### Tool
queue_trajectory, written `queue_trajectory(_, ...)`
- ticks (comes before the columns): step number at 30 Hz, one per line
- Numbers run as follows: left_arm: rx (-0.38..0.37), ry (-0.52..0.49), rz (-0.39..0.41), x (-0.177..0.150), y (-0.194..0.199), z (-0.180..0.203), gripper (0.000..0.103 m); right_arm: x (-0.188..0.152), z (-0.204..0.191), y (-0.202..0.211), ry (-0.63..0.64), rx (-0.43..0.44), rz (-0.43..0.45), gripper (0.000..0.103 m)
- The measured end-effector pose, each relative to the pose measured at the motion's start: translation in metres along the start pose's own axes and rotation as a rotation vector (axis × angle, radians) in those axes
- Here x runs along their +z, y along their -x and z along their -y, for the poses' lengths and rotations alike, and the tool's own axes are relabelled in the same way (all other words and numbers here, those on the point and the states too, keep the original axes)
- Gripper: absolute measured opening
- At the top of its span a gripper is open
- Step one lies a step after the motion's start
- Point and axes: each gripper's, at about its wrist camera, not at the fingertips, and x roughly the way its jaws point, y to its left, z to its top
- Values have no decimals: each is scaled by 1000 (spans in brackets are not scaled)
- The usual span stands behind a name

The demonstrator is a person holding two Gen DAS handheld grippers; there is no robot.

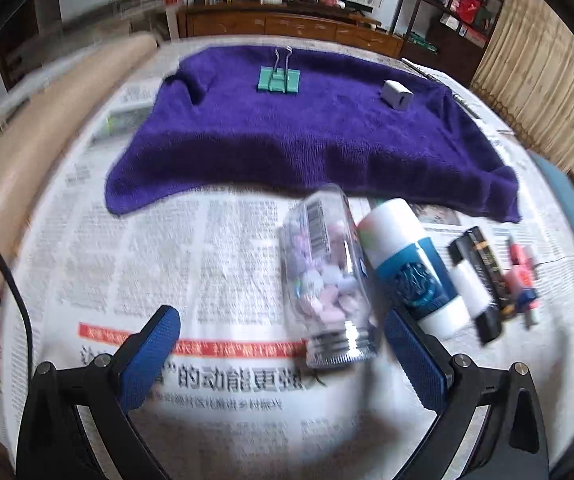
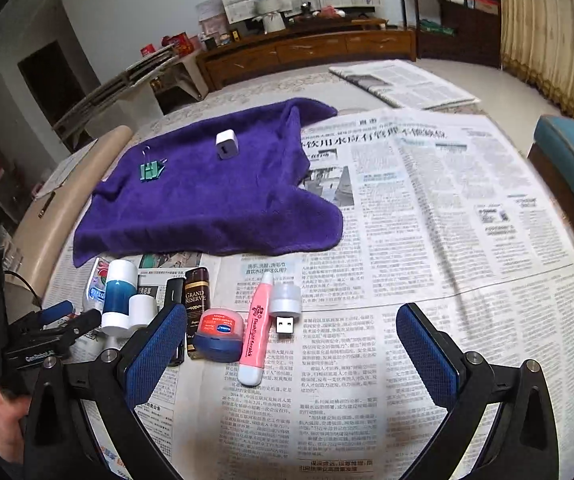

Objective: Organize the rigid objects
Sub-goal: 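Grasp the clear pill bottle with the left tool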

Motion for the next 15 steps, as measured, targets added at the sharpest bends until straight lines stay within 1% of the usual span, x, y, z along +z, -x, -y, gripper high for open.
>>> queue_trajectory(3,60,-11,9,3,-8,7,103,-1,-3,5,11,8,9,103)
queue_trajectory(5,60,-19,14,4,-9,12,102,-3,-3,5,9,17,-4,103)
queue_trajectory(8,79,-3,22,3,-7,15,101,-4,-1,6,-3,21,-12,103)
queue_trajectory(10,80,9,40,2,-7,15,96,-3,1,6,-10,25,-15,103)
queue_trajectory(12,82,12,59,3,-5,16,85,-4,3,6,-21,28,-19,103)
queue_trajectory(13,83,13,64,2,-4,17,82,-4,4,5,-25,31,-21,103)
queue_trajectory(15,79,6,68,3,-3,19,72,-4,5,5,-28,32,-28,103)
